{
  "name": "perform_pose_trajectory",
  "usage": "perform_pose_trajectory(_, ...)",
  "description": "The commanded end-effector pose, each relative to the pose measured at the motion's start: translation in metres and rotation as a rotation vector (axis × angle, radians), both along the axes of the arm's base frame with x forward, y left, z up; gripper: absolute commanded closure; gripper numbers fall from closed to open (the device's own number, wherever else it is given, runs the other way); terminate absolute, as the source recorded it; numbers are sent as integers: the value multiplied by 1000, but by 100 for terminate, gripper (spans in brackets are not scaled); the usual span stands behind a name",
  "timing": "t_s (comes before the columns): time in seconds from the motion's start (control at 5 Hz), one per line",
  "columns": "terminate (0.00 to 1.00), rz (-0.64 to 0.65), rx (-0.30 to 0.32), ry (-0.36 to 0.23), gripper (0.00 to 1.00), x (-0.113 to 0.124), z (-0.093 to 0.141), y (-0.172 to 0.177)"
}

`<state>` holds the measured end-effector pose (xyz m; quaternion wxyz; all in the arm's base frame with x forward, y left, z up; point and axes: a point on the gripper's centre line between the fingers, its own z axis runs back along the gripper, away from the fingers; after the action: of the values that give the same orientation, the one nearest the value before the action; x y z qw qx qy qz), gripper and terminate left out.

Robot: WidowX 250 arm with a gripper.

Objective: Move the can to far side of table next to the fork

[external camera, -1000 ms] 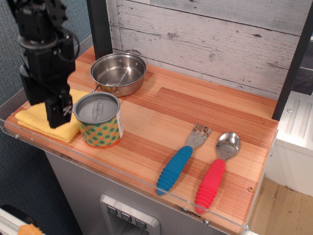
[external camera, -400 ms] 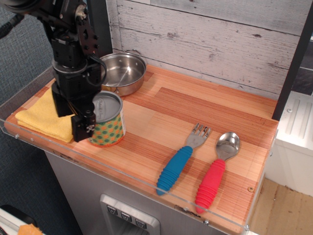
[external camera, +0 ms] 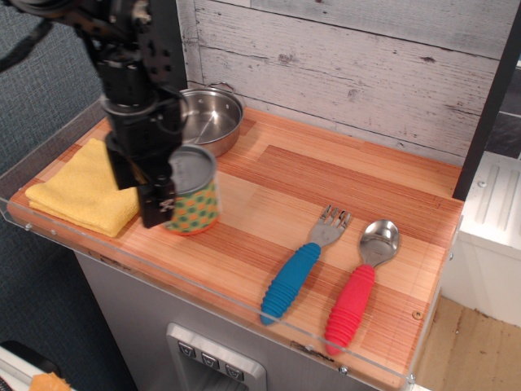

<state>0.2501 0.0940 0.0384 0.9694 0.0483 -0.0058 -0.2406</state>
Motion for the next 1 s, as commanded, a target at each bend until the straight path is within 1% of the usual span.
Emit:
perform_pose_trajectory(0.0, 0, -35, -38, -44, 0, 37, 7, -10)
perform_pose_trajectory(0.2, 0, -53, -70, -30, 0, 54, 3, -20)
perform_pose_trajectory(0.4, 0, -44, -57, -42, 0, 73, 6, -34)
perform_pose_trajectory(0.6, 0, -33, -99, -77, 0, 87, 3, -47)
perform_pose_trajectory(0.8, 0, -54, -131, -81, 0, 101, -4, -58)
